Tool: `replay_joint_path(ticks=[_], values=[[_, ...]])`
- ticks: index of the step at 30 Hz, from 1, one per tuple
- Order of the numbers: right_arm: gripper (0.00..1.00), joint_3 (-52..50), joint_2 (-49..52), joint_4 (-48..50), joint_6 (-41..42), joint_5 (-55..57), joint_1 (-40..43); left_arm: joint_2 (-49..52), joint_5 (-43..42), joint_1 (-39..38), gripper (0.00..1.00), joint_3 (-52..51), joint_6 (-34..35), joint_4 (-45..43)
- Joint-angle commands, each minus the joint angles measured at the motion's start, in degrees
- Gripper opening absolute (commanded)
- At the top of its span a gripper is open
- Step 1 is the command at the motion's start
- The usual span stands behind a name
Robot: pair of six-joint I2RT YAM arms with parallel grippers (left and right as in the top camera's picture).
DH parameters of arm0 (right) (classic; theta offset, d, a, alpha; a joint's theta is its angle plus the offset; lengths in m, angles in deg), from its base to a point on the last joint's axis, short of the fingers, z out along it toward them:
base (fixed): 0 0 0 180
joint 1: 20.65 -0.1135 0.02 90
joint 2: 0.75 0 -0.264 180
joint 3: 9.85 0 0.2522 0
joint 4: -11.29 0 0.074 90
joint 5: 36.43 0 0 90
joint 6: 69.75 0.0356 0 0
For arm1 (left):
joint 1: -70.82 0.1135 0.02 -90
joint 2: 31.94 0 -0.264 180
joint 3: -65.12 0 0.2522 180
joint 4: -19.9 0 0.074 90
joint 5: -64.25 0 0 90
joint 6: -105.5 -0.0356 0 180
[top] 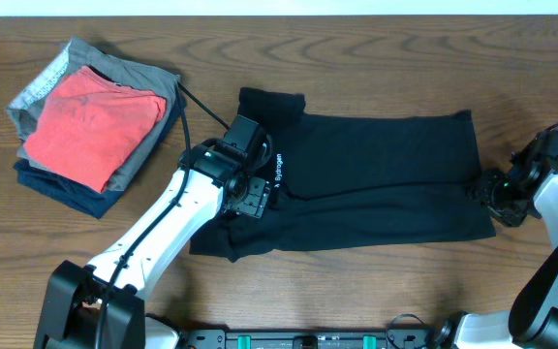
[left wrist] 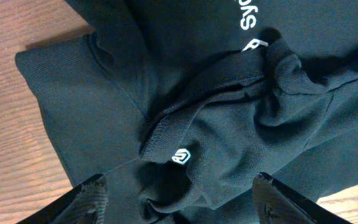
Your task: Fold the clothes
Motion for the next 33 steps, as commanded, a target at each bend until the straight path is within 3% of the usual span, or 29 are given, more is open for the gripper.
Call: replay_joint_path(ticks=[1, 21, 29, 33], values=[[0.55, -2.19, 0.37, 1.99, -0.76, -2.54, 0.59, -0.28, 0.42, 0.31, 0.76, 0.87, 0.55, 0.15], [0.53, -7.37, 0.37, 13.18, 2.47, -5.62, 0.59, -0.28, 0.42, 0.31, 0.76, 0.87, 0.55, 0.50], [0.37, -7.37, 0.37, 14.19, 2.47, -6.19, 0.59, -0.28, 0.42, 0.31, 0.76, 0.87, 0.55, 0.76], [0.21, -7.37, 0.37, 14.43, 2.47, -6.21, 0.59, -0.28, 0.42, 0.31, 0.76, 0.87, 0.55, 0.76]])
